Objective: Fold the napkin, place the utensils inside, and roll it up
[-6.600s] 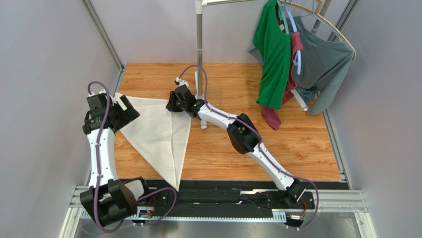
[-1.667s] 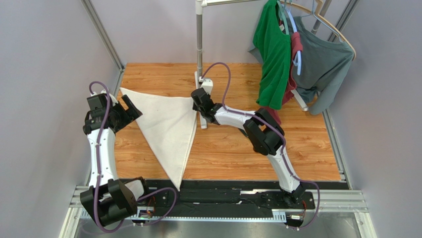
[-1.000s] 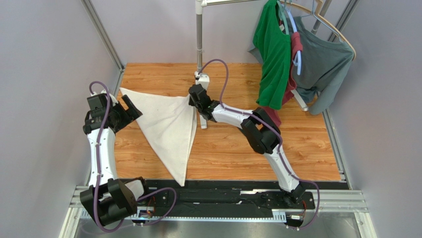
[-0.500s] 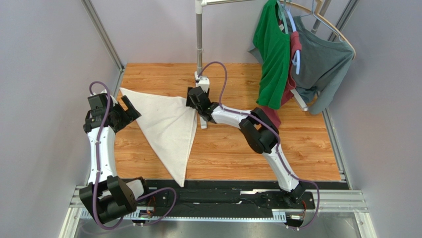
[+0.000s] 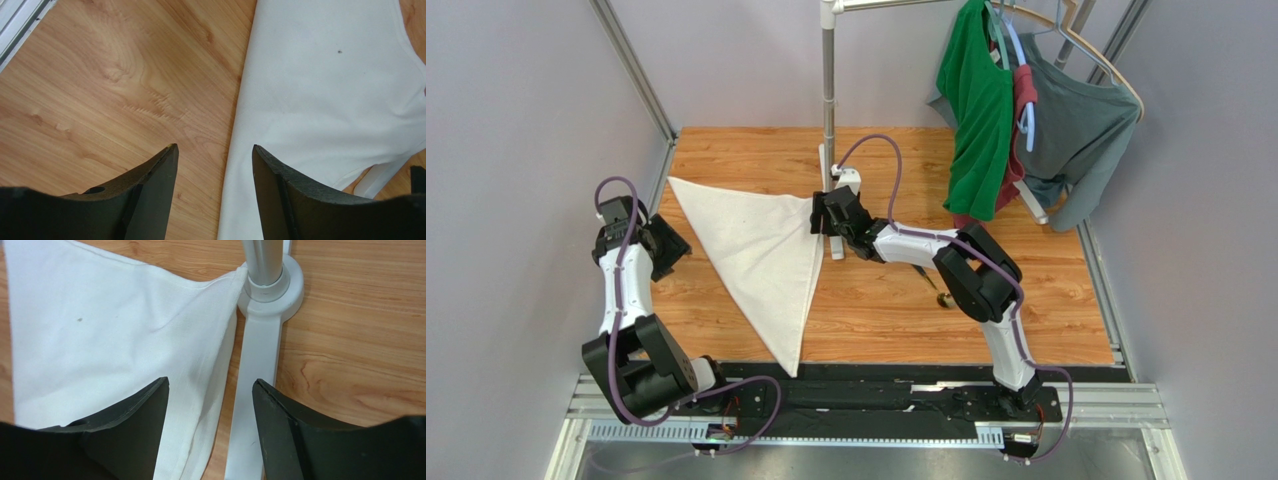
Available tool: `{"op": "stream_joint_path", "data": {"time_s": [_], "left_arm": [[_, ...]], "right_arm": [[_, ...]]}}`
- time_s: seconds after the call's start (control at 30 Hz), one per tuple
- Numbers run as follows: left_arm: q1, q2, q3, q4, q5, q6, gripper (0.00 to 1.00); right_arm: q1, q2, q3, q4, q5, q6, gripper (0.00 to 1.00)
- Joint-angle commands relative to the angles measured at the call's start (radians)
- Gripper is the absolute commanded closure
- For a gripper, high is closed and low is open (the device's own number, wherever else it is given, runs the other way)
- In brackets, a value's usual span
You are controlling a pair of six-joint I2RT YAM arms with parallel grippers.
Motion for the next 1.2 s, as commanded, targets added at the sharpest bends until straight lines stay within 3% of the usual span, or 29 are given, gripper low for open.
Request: {"op": "stream_joint_path", "data": {"time_s": [0.0, 0.33, 0.73, 1.17], "left_arm": [[0.008, 0.087, 0.009, 0.084, 0.089, -0.067, 0.37], [0.007, 0.248, -0.032, 0.168, 0.209, -0.104, 0.56], [-0.020, 0.390, -0.011, 0.170, 0.222, -0.108, 0.55], [-0.047, 0.418, 0.014, 0.210, 0.191, -0.124, 0.54]], "right_arm": [[0.009, -0.148, -0.076, 0.107, -0.089, 0.038, 0.34], [0.022, -0.291, -0.178, 0.094, -0.146, 0.039, 0.35], [0.021, -0.364, -0.228, 0.104, -0.136, 0.031, 0.35], [0.021, -0.374, -0.247, 0.105, -0.134, 0.023, 0.35]]}}
